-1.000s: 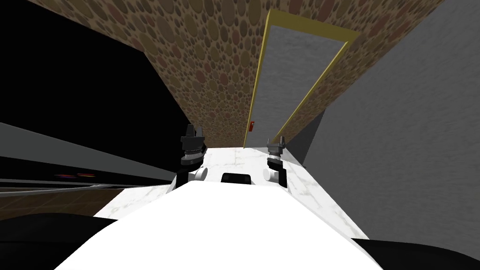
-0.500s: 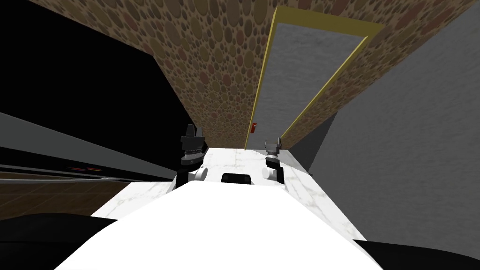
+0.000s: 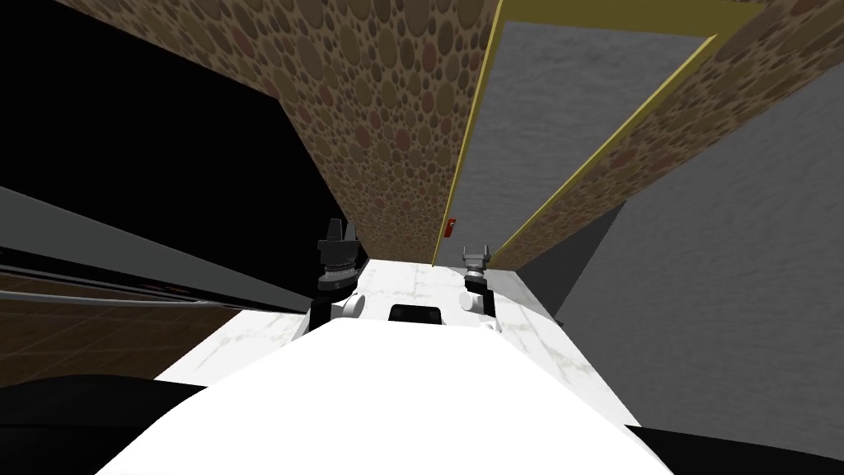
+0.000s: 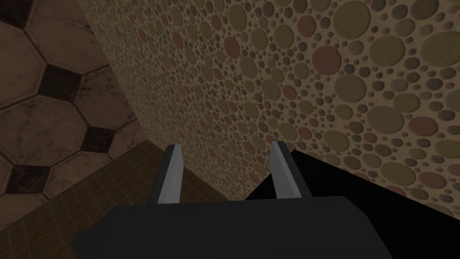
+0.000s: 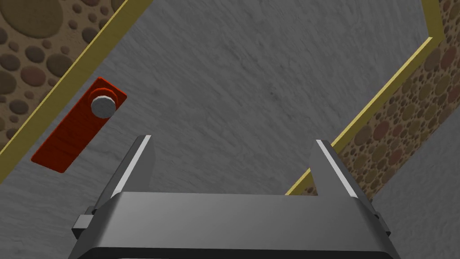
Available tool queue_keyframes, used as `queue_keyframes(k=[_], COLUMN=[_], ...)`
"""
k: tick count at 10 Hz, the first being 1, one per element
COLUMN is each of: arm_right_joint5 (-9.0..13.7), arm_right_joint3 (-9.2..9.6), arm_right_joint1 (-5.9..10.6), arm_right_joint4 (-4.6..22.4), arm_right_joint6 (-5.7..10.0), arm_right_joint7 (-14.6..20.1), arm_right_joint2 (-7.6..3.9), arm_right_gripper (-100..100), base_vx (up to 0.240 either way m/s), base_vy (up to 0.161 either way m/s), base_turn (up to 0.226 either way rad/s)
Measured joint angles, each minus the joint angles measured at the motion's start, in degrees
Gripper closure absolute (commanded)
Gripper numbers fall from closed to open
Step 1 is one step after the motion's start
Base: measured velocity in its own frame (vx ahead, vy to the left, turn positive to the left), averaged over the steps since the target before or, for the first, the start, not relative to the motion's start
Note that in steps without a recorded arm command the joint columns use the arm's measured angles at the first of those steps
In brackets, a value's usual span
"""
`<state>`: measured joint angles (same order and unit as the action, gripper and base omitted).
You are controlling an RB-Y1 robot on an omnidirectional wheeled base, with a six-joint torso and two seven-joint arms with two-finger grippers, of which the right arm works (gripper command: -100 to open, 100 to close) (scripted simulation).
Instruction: Pull the door open
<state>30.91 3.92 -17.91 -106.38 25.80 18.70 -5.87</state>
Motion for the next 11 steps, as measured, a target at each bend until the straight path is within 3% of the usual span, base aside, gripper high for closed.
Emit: queue_keyframes(k=[5,7,11], arm_right_joint5=[7.9,9.6,15.4], arm_right_joint3=[0.58,0.81,1.41], arm_right_joint1=[3.62,5.15,7.68], arm_right_joint4=[6.5,9.1,14.1], arm_right_joint6=[-0.12,0.4,0.72], arm_right_joint7=[4.7,6.0,9.7], arm_right_joint2=[-1.64,-2.09,-3.38], arm_right_gripper=[-100,-100,-100], base_vx=[0.077,0.049,0.083], base_vy=[-0.071,-0.054,-0.079], base_turn=[0.122,0.114,0.132])
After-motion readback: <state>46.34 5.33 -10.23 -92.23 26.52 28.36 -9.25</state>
